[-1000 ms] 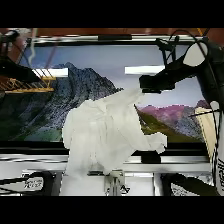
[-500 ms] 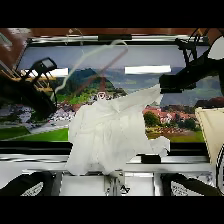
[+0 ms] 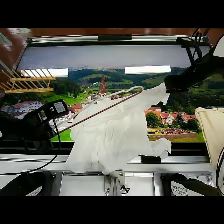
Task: Fold the shirts.
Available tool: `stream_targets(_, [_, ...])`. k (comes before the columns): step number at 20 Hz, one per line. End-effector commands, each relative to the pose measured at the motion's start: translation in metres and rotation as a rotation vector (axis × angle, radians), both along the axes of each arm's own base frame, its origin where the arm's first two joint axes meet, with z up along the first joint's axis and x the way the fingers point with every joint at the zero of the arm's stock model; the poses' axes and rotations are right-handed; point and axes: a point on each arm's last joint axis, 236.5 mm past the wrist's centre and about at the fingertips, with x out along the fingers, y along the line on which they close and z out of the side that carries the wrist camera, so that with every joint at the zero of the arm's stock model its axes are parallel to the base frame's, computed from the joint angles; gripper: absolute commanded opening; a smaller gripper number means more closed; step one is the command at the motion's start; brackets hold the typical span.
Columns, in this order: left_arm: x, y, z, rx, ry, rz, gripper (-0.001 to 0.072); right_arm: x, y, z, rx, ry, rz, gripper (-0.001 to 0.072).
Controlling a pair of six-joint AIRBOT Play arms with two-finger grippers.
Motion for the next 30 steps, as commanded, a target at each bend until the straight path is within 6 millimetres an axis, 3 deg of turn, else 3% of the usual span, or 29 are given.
stream_targets(1, [0.004, 0.0, -0.002, 0.008, -0.035, -0.011, 0.0041, 0.004, 0.003, 0.028, 0.01, -0.074, 0.027, 0.0066])
stream_targets(4, [0.012, -0.015, 0.001, -0.042, -0.064, -0.027, 0.004, 0.007, 0.012, 0.045, 0.045, -0.121, 0.042, 0.0066])
stream_targets(11, [0.03, -0.04, -0.01, -0.061, -0.086, -0.108, 0.0041, 0.009, 0.021, 0.048, 0.07, -0.135, 0.058, 0.0066])
stream_targets(16, [0.028, -0.049, -0.017, -0.073, -0.053, -0.136, 0.004, 0.011, 0.015, 0.047, 0.044, -0.148, 0.062, 0.0066])
stream_targets(21, [0.008, -0.044, -0.013, -0.087, -0.018, -0.142, 0.0041, 0.015, 0.004, 0.045, -0.007, -0.162, 0.063, 0.0066])
stream_targets(25, [-0.021, -0.053, -0.049, -0.05, 0.074, -0.22, 0.004, 0.015, 0.011, 0.047, 0.014, -0.174, 0.09, 0.0066])
stream_targets(27, [-0.013, -0.062, -0.058, -0.075, 0.044, -0.166, 0.004, 0.013, 0.02, 0.05, 0.049, -0.175, 0.115, 0.0066])
stream_targets(30, [0.014, -0.075, -0.052, -0.18, -0.03, -0.029, 0.004, 0.004, 0.037, 0.059, 0.104, -0.191, 0.201, 0.0066])
